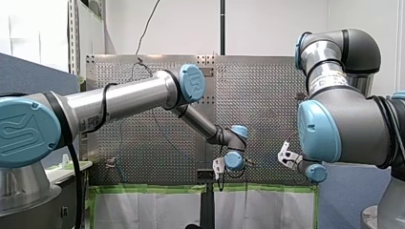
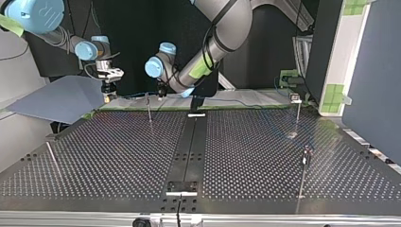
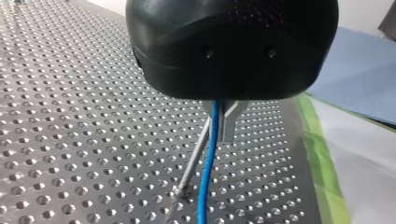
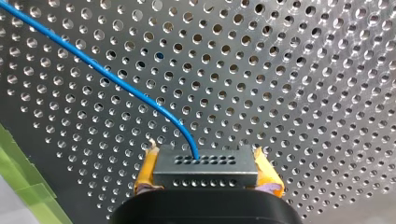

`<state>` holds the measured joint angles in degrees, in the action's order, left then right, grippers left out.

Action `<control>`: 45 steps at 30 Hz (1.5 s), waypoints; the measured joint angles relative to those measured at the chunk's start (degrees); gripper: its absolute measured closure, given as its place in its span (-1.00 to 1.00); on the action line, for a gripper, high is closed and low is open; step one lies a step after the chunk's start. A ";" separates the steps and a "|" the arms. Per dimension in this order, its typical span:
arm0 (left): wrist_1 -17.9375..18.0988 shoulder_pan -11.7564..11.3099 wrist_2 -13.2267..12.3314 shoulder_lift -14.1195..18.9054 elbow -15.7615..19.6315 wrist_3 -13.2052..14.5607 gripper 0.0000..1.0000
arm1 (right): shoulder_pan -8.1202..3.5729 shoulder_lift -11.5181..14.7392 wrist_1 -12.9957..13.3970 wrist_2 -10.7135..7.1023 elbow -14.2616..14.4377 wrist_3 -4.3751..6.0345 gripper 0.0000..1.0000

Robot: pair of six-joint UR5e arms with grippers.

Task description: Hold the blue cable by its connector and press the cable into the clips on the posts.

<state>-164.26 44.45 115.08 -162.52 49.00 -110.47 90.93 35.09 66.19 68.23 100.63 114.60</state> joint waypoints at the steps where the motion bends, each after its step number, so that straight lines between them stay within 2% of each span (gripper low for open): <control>1: 0.46 -0.06 0.00 0.00 0.00 0.00 1.00 | 0.00 0.00 0.00 0.01 0.00 -0.03 1.00; 10: 5.06 -0.80 -0.30 -0.15 0.10 0.07 1.00 | 0.00 0.01 -0.01 0.09 -0.02 -0.14 1.00; 17: 8.59 -1.09 -1.09 -2.18 0.11 0.09 1.00 | 0.07 0.01 0.11 0.07 -0.02 -0.15 1.00; 25: 12.11 -1.48 -1.54 -2.63 0.96 0.08 1.00 | 0.16 0.02 0.25 0.01 -0.03 -0.18 1.00; 45: 12.78 -2.90 -2.22 -2.65 0.78 0.63 1.00 | 0.15 -0.05 0.09 -0.01 -2.08 0.15 1.00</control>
<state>-151.49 41.55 112.86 -165.17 49.78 -109.84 91.08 35.04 66.28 68.21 98.56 114.75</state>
